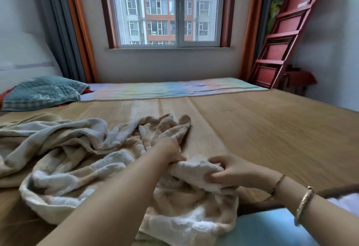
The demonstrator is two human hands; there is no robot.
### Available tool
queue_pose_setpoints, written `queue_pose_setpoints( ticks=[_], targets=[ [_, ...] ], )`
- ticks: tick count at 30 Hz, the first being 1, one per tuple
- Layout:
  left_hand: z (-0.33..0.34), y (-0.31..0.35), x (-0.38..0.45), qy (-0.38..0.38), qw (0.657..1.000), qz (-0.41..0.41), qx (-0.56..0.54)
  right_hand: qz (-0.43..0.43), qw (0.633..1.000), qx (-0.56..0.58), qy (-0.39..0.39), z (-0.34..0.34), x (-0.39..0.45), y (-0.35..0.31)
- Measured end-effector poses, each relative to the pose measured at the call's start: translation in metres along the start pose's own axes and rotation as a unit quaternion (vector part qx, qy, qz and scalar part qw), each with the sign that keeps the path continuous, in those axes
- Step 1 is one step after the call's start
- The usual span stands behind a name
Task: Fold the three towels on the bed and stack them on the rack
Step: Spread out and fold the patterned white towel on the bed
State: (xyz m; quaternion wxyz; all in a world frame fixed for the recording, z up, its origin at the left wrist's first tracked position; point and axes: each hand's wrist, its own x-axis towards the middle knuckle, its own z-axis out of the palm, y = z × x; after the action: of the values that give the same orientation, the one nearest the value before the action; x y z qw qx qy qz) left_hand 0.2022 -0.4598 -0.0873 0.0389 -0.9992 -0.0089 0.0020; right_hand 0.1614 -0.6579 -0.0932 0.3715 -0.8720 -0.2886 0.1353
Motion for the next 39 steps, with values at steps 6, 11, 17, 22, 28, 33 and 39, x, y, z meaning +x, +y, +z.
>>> queue_pose_setpoints(
  ticks=[6,11,17,22,28,33,39],
  targets=[
    [0.008,-0.015,0.024,0.065,0.956,-0.099,-0.269,-0.047,0.991,0.049,0.116,-0.013,0.009,-0.001],
    [-0.021,-0.04,0.033,0.07,0.722,-0.085,-0.683,-0.069,0.972,0.155,0.165,-0.016,0.023,-0.006],
    [-0.034,0.003,0.08,0.116,0.634,-0.033,-0.764,-0.079,0.974,0.073,0.199,-0.068,0.045,0.037],
    [-0.067,0.146,0.163,0.222,0.729,0.039,-0.646,0.084,0.932,-0.136,0.327,-0.176,0.031,0.139],
    [-0.073,0.295,0.201,0.081,0.801,0.128,-0.579,0.373,0.754,-0.374,0.39,-0.263,-0.024,0.223],
    [-0.02,0.295,0.21,0.094,0.903,0.171,-0.384,0.276,0.777,-0.416,0.382,-0.227,-0.021,0.232],
    [0.007,0.219,0.163,0.179,0.879,0.256,-0.36,0.041,0.901,-0.279,0.331,-0.153,-0.013,0.191]
  ],
)
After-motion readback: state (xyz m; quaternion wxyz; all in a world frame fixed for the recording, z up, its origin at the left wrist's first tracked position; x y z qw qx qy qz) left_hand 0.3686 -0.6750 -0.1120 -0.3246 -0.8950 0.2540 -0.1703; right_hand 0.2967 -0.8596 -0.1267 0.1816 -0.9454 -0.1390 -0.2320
